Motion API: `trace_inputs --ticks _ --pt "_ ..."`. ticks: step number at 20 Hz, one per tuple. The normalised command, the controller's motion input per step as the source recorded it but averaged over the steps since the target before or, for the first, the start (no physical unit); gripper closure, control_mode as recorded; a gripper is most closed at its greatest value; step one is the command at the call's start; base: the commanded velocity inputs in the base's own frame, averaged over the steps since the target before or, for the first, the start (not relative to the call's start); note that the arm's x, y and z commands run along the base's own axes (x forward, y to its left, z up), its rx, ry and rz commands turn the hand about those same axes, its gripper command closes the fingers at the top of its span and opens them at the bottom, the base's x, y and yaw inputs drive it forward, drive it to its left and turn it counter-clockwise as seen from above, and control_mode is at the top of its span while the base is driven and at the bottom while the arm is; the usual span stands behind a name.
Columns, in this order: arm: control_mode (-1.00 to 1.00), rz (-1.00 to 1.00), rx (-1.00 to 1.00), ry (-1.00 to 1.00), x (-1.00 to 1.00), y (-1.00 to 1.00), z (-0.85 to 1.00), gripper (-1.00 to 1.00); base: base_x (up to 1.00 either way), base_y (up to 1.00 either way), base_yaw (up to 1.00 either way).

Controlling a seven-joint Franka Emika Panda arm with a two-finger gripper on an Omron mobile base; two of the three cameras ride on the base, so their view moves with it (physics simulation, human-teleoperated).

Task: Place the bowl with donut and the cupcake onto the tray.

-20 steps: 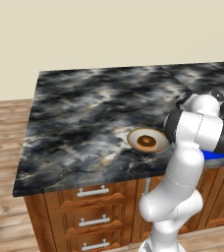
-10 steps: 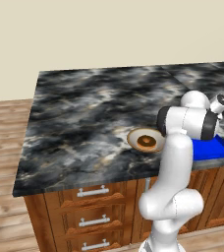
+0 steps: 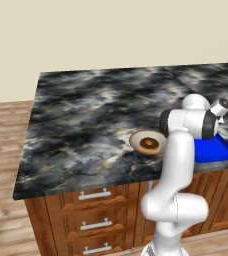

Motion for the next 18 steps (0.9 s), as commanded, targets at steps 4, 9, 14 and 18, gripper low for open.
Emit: trace_inputs --ticks 4,9,14,18 --pt "-1.00 0.00 0.00 0.07 0.35 -0.02 -0.31 1.00 0.00 0.00 0.00" --pt "-1.00 0.00 0.00 0.05 0.34 -0.10 -0.33 1.00 0.00 0.00 0.00" --pt "-1.00 0.00 0.00 0.01 0.33 -0.17 -0.28 1.00 0.00 0.00 0.00" --pt "-1.00 0.00 0.00 0.01 0.21 -0.04 -0.29 -1.00 0.00 0.00 0.00"
